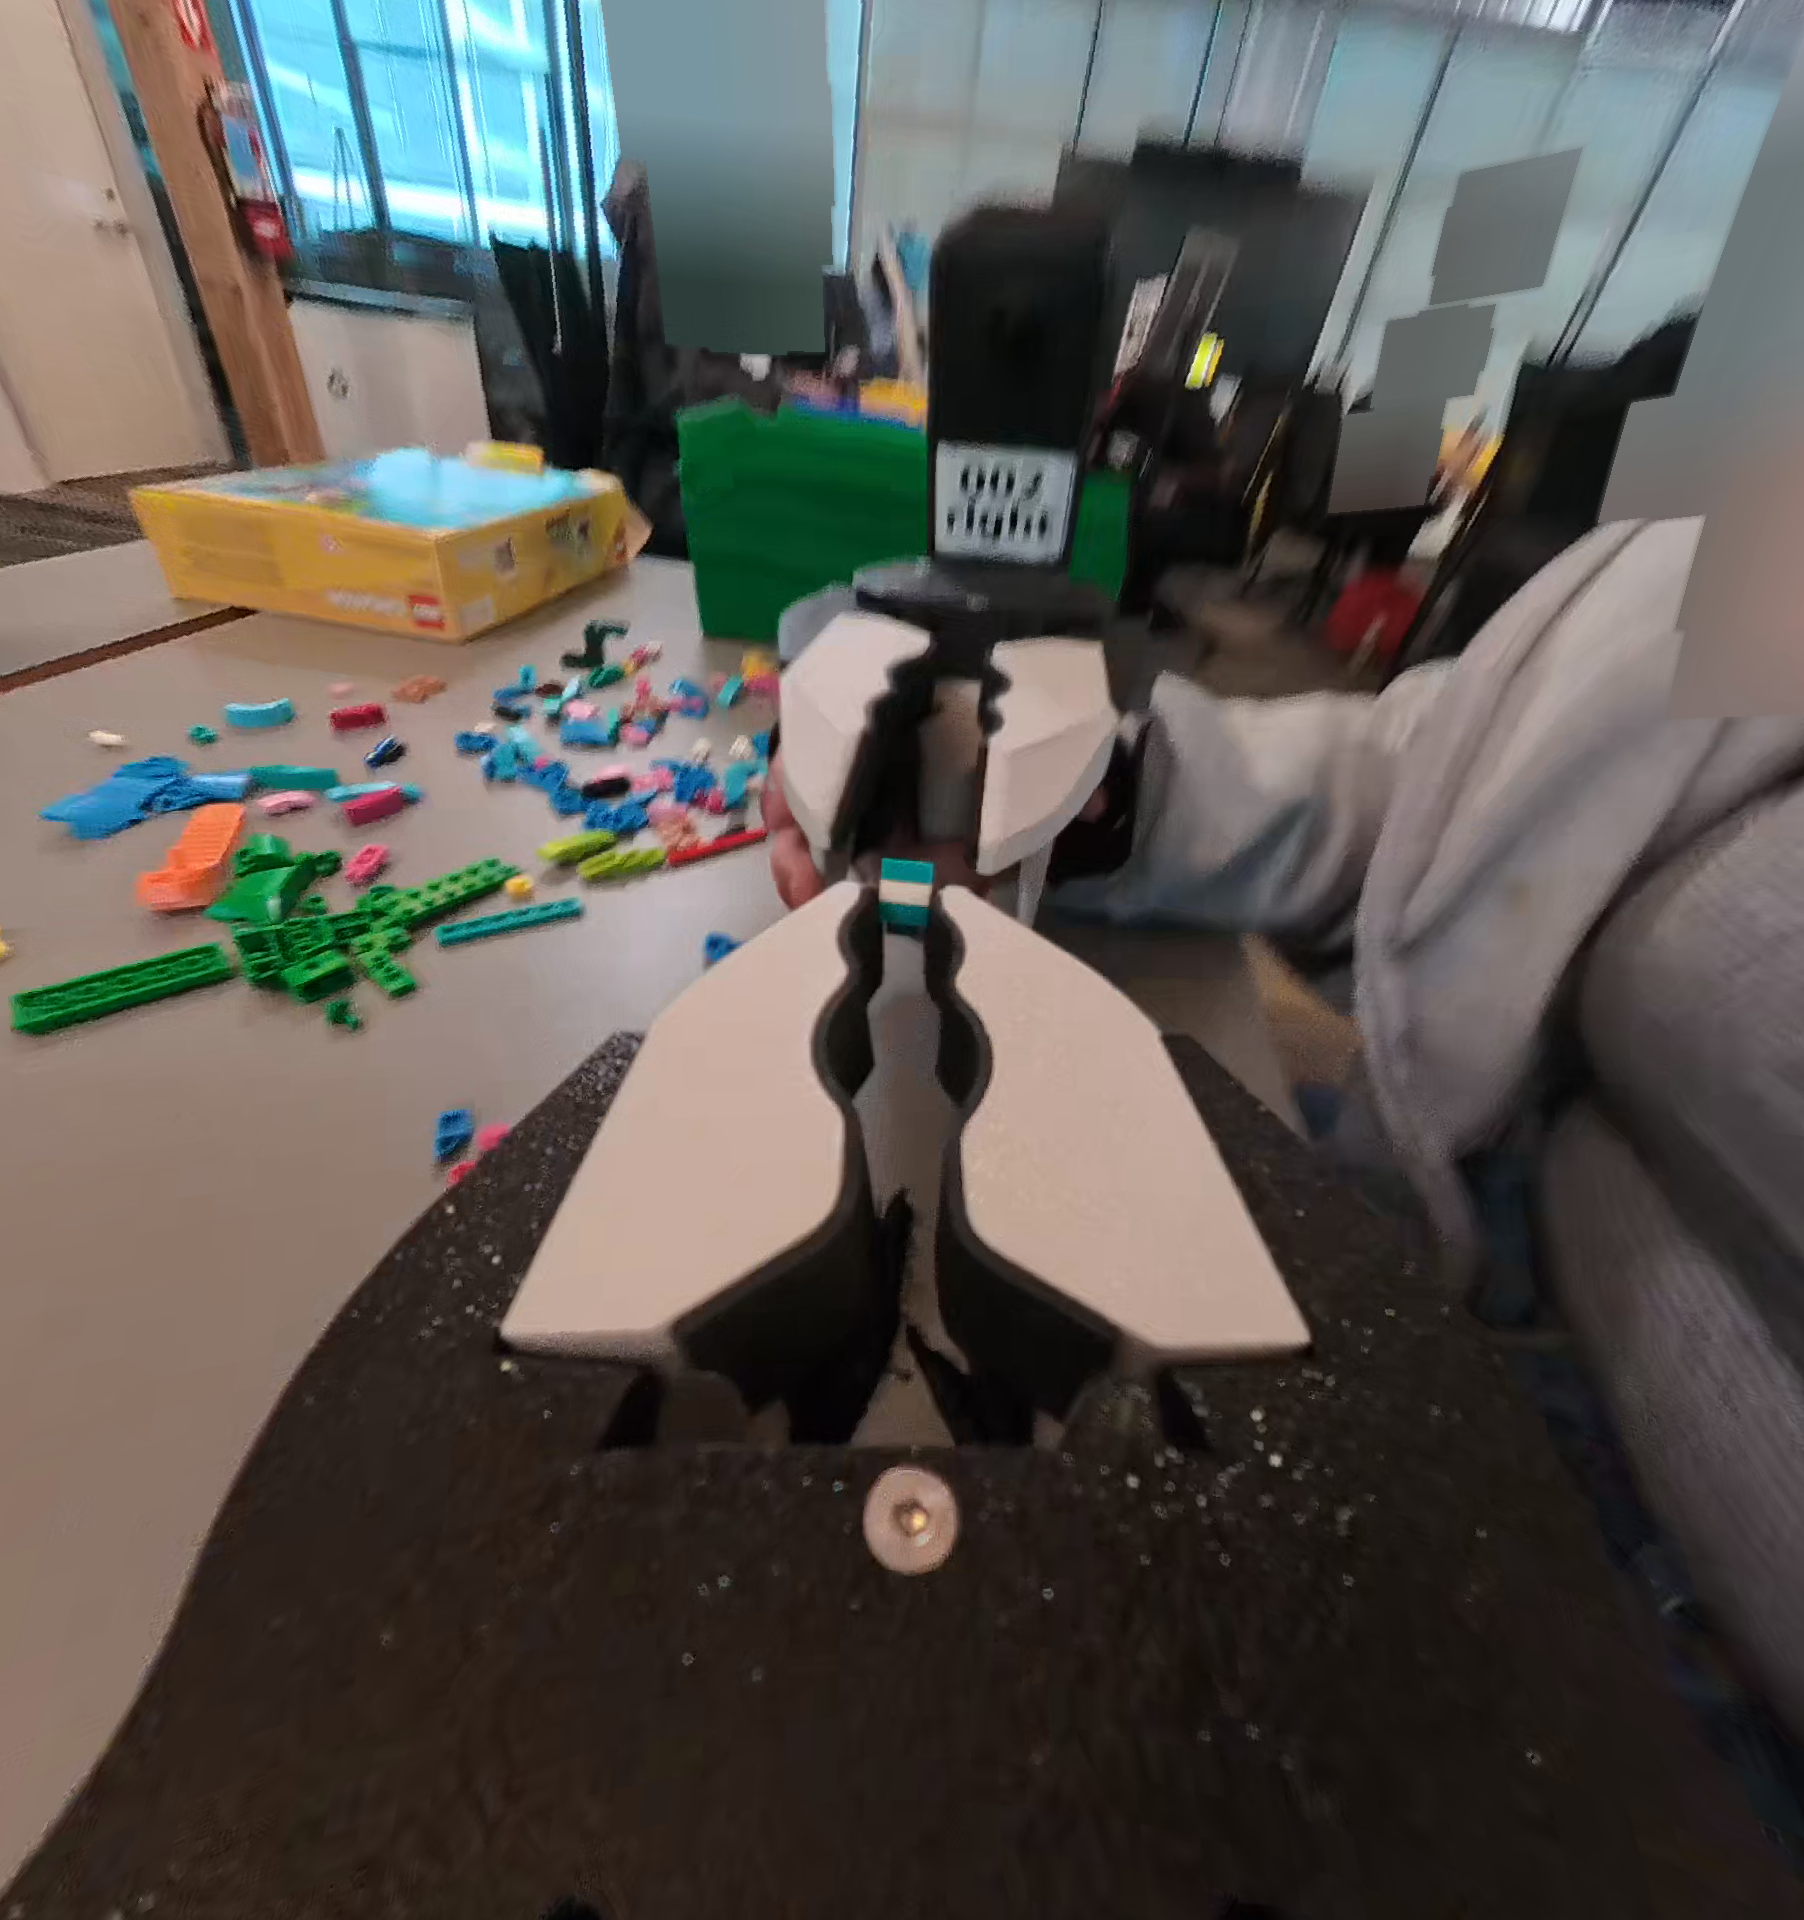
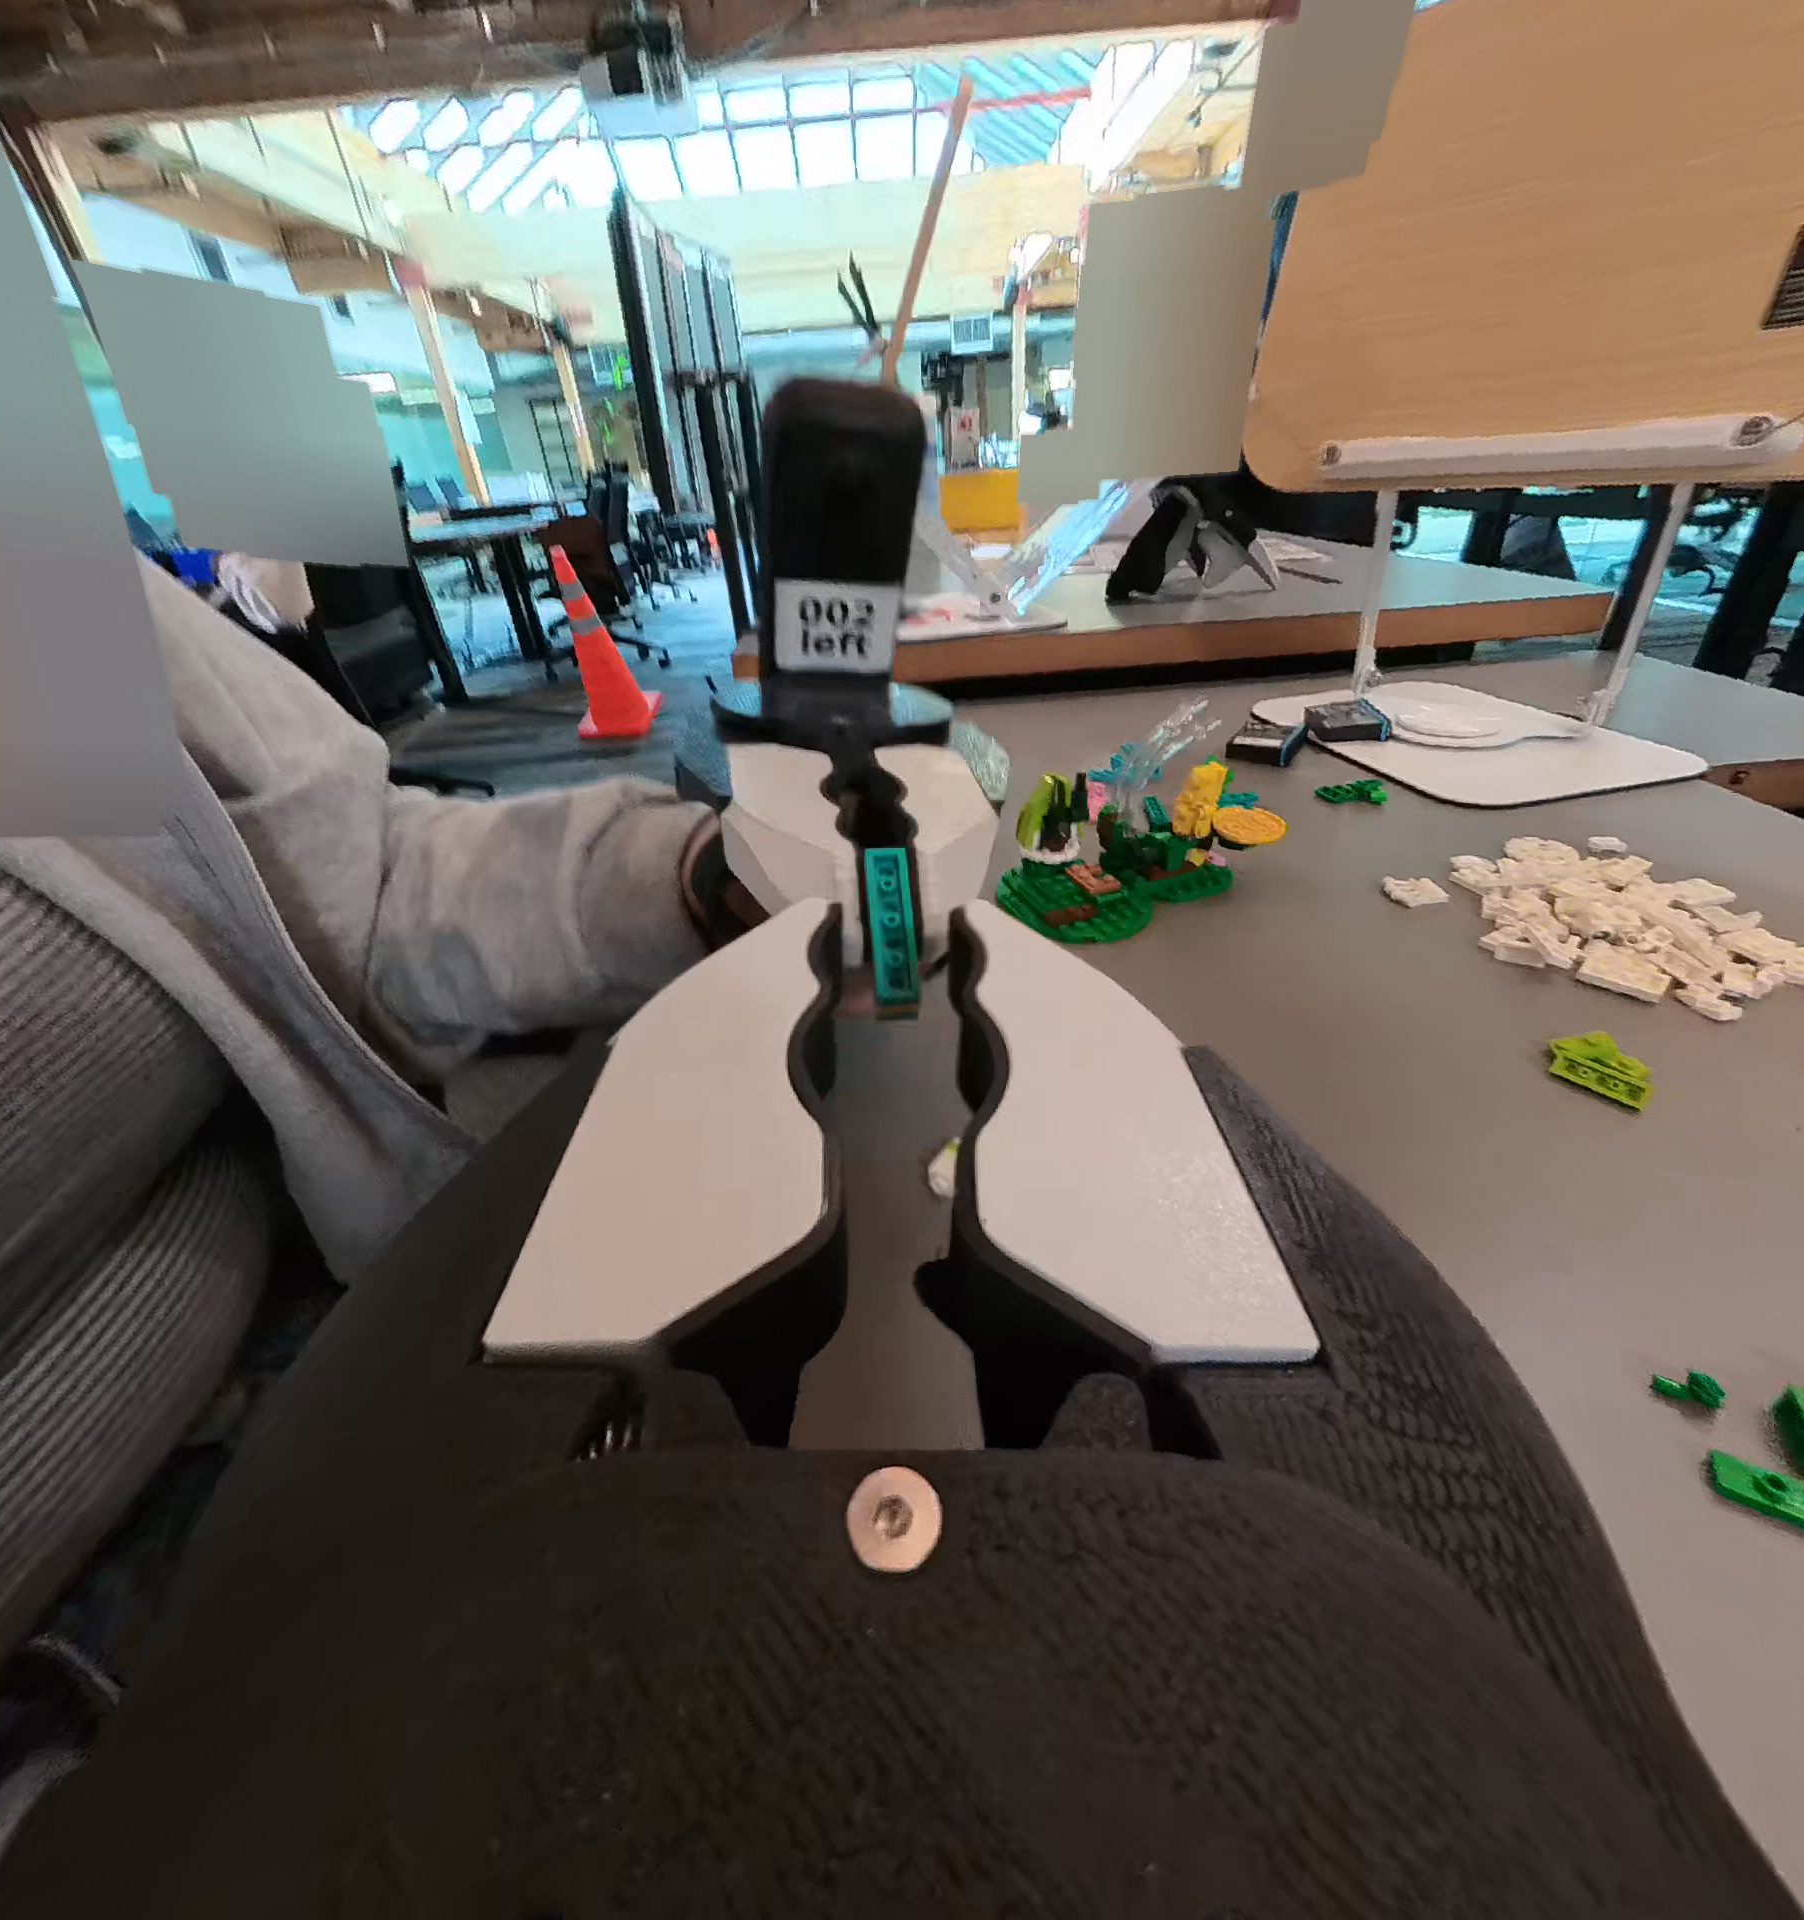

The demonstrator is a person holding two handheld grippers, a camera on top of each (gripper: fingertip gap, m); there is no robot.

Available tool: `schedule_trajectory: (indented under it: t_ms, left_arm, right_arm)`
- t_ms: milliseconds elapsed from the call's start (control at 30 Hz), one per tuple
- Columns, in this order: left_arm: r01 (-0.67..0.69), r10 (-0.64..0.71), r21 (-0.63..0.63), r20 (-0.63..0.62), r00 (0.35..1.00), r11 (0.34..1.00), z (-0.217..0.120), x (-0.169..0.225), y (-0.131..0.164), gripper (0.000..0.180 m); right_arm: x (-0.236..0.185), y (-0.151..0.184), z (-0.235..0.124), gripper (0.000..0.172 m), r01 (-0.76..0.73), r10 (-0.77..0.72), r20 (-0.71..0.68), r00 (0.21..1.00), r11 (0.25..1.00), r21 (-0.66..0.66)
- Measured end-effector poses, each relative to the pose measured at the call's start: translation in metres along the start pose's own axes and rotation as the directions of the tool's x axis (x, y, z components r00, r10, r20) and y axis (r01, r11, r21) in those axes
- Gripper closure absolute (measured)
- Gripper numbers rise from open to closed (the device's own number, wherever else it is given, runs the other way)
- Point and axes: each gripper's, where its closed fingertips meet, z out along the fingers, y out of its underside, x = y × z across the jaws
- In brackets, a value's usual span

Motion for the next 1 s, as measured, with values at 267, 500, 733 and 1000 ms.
schedule_trajectory:
  t_ms: [267,500,733,1000]
  left_arm:
    - [-0.304,0.332,-0.355,0.021,0.943,0.884,0.001,0.003,0.031,0.172]
    - [-0.363,0.400,-0.427,-0.004,0.917,0.828,0.000,0.003,0.039,0.172]
    - [-0.210,0.192,-0.185,-0.111,0.975,0.960,-0.005,0.022,0.014,0.172]
    - [-0.178,0.163,-0.158,-0.105,0.981,0.971,-0.005,0.022,0.013,0.173]
  right_arm:
    - [-0.012,0.028,0.005,0.165,0.222,-0.218,0.041,0.975,0.958,-0.182]
    - [-0.014,0.038,0.005,0.166,0.332,-0.328,0.059,0.943,0.910,-0.247]
    - [-0.026,0.012,0.001,0.167,0.173,-0.161,0.133,0.978,0.982,-0.081]
    - [-0.026,0.013,-0.001,0.167,0.158,-0.145,0.150,0.978,0.984,-0.081]
